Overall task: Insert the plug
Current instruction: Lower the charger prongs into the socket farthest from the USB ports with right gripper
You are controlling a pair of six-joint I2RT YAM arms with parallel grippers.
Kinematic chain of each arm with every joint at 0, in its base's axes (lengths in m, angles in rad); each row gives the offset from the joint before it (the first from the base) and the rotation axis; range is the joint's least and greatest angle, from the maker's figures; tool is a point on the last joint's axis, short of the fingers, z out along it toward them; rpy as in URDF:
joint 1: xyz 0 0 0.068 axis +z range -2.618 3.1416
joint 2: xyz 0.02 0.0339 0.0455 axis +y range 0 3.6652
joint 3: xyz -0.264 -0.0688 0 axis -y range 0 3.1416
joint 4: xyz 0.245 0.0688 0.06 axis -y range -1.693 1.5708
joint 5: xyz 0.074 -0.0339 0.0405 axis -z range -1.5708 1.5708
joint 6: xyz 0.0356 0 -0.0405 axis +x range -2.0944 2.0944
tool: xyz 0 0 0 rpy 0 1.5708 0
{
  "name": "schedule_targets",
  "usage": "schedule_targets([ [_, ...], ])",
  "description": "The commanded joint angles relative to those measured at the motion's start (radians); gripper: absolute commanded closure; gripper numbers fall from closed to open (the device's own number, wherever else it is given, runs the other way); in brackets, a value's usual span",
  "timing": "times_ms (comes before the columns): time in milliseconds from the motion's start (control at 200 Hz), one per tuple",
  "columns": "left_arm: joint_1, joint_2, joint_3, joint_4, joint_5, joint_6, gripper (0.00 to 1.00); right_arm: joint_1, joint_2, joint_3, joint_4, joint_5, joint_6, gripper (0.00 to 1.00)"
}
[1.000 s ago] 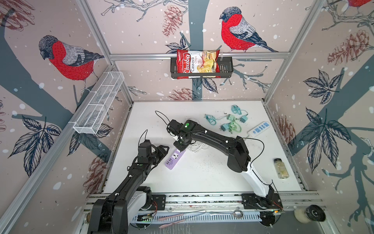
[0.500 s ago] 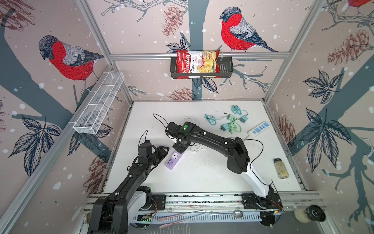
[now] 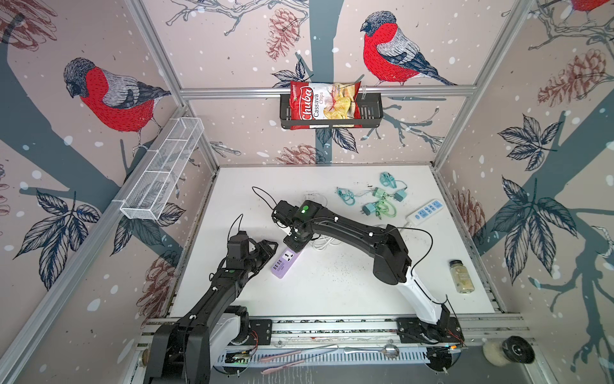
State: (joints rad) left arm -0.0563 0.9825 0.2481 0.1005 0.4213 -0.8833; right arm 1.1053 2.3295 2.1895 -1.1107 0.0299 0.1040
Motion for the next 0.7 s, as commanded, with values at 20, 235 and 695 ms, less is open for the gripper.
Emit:
schedule_targets([
  [20,-0.002,0.002,-0.004,0.033,0.010,0.015,0.41,-0.010,0.002,-0.003,-0.035,0.013,0.002,1.00],
  [235,-0.002,0.025,-0.003,0.049,0.013,0.018,0.41,-0.011,0.024,0.011,-0.037,-0.003,0.003,1.00],
  [695,-0.002,0.036,-0.017,0.081,0.030,0.014,0.43,0.000,0.125,0.097,-0.045,-0.012,0.056,1.00],
])
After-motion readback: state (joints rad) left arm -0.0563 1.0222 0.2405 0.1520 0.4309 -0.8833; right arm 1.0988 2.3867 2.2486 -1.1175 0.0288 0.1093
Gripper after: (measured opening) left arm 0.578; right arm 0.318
